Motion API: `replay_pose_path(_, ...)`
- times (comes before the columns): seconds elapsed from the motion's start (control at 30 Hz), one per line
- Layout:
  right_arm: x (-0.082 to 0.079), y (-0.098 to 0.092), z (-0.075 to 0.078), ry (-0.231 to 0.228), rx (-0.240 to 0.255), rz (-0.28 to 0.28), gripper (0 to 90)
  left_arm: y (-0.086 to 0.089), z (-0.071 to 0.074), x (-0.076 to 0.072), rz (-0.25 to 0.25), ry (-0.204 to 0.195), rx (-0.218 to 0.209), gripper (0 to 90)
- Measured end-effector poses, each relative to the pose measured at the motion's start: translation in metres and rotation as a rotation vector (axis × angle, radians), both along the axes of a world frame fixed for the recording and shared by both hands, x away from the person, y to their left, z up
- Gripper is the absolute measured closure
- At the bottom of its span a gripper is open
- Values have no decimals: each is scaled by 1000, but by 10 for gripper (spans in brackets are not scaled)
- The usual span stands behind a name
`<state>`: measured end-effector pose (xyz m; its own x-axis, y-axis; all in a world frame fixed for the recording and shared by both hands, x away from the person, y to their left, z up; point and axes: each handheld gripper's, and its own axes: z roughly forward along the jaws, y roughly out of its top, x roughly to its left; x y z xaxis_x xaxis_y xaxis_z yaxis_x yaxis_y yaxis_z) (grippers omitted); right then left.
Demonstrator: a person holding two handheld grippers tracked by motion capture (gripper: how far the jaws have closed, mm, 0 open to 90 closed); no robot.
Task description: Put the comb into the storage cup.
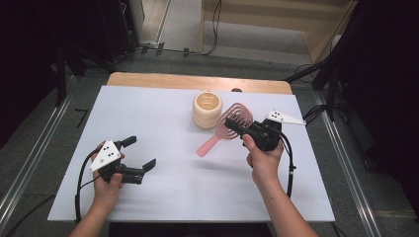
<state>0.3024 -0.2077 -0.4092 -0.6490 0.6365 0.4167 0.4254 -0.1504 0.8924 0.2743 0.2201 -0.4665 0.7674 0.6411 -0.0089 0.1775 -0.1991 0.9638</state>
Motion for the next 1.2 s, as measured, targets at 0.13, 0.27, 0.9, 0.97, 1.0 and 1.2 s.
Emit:
replay_pose_path(0.13, 1, 0, 2, 3, -1, -4, 619, 7, -3, -2, 20, 2, 16, 0)
replay_pose_path(0.27, 3, 0, 3, 0, -5, -3, 619, 12, -4, -4, 29, 2, 7, 0)
replay_pose_path(0.9, 14, -7, 10, -11, -26, -32, 619, 42, -9, -15, 95, 6, 11, 0)
replay_pose_path(0.97, 15, -7, 11, -17, -32, -34, 620, 43, -10, -15, 96, 7, 17, 0)
replay_pose_path(1.0, 16, -7, 12, -16, -35, -36, 620, 45, -11, -17, 98, 8, 18, 0)
replay_pose_path(1.2, 20, -6, 18, -33, -46, -40, 620, 50, -13, -19, 109, 14, 15, 0)
